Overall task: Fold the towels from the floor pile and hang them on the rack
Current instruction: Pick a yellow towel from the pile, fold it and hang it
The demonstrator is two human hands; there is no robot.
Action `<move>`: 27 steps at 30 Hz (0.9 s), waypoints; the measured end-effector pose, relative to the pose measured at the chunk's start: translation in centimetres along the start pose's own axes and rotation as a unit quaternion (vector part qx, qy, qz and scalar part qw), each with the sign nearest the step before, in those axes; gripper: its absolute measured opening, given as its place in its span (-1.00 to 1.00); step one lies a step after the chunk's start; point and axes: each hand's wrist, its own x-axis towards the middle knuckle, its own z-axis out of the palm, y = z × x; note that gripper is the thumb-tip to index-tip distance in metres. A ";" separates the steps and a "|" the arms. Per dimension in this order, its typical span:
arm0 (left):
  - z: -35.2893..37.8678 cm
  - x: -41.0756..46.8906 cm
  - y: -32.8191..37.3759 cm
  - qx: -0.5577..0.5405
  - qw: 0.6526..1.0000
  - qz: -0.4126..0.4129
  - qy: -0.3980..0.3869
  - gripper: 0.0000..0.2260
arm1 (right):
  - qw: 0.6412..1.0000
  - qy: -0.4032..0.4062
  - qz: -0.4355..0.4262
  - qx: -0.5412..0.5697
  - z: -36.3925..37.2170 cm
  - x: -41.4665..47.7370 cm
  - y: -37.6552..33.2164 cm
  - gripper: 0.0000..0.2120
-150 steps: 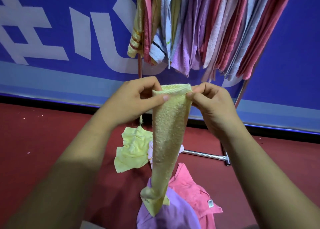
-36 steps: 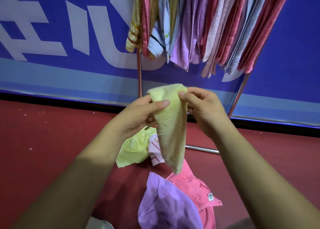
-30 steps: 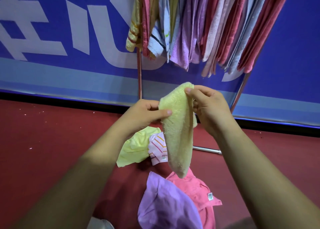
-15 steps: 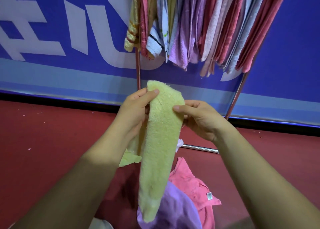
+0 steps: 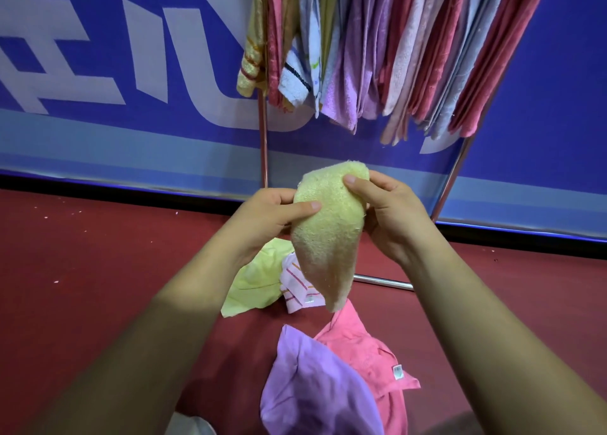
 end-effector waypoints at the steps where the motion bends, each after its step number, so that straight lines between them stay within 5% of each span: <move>1: 0.1 0.0 -0.1 -0.013 1.000 0.005 0.007 -0.86 | 1.000 0.002 0.003 0.007 -0.1 0.0 -0.1 -0.90; 7: 1.5 0.4 -0.4 -0.142 0.988 0.036 0.047 -0.78 | 0.995 -0.059 0.045 0.059 -0.7 -0.3 -0.3 -0.74; 10: 1.9 0.3 -0.6 -0.186 0.980 0.034 0.067 -0.72 | 0.994 -0.066 0.084 0.014 -1.1 -0.7 0.2 -0.87; 20: 1.1 -0.4 0.3 -0.101 0.993 0.049 0.028 -0.86 | 0.999 -0.004 0.022 -0.028 -1.5 -2.3 0.7 -0.84; 24: 1.3 0.1 2.7 -0.084 0.995 0.044 0.010 -0.85 | 0.979 0.039 0.009 -0.199 -1.8 -2.7 -2.1 -0.66; 27: 1.9 1.1 6.3 -0.071 0.996 0.046 -0.030 -0.86 | 0.911 0.122 -0.055 -0.390 -2.9 -1.4 -5.8 -0.61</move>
